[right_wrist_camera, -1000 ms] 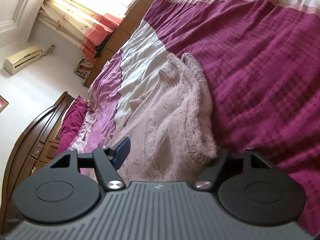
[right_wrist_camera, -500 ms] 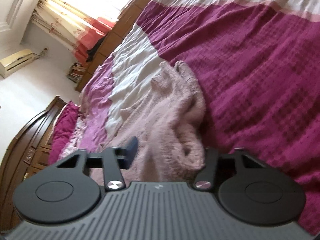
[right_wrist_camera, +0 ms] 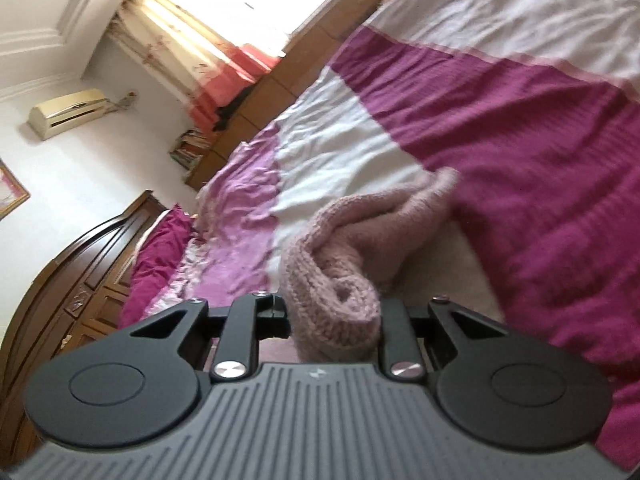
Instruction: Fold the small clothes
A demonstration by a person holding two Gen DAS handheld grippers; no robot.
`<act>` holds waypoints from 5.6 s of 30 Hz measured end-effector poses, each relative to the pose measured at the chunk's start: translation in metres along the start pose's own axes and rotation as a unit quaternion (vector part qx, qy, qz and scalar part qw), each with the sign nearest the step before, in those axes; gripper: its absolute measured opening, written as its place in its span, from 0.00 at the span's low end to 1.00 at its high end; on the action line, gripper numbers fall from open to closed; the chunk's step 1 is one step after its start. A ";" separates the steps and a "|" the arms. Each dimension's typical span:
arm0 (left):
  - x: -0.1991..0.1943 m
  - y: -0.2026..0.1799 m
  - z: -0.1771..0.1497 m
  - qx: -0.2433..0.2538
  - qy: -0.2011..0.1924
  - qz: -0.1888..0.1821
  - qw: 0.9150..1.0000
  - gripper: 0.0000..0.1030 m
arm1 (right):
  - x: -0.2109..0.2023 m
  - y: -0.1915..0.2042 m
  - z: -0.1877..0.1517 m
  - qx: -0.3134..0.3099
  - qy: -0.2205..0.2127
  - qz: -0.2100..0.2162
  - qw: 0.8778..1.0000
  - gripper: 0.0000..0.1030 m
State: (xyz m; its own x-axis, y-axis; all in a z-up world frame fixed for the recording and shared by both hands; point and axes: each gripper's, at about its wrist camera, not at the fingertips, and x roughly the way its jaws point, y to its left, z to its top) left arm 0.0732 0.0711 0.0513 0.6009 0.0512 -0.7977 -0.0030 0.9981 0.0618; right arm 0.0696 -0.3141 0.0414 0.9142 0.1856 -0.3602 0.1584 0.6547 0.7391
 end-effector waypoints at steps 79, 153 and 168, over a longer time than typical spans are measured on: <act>0.101 0.021 0.108 -0.095 -0.025 -0.143 0.985 0.70 | 0.052 0.152 -0.119 -0.228 0.086 -0.036 0.969 0.75; 0.018 -0.015 -0.009 -0.174 0.116 -0.351 0.913 0.40 | -0.050 0.074 -0.063 -0.070 0.200 -0.055 0.976 0.50; -0.003 -0.010 -0.016 -0.141 0.084 -0.265 0.950 0.51 | -0.065 0.050 -0.097 -0.126 0.190 -0.085 0.970 0.67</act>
State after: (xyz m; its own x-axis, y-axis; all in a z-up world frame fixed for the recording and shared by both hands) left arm 0.0587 0.0611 0.0437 0.4414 -0.4798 -0.7582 0.0368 0.8540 -0.5190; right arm -0.0182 -0.2221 0.0468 0.6724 0.2848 -0.6832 0.1539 0.8491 0.5053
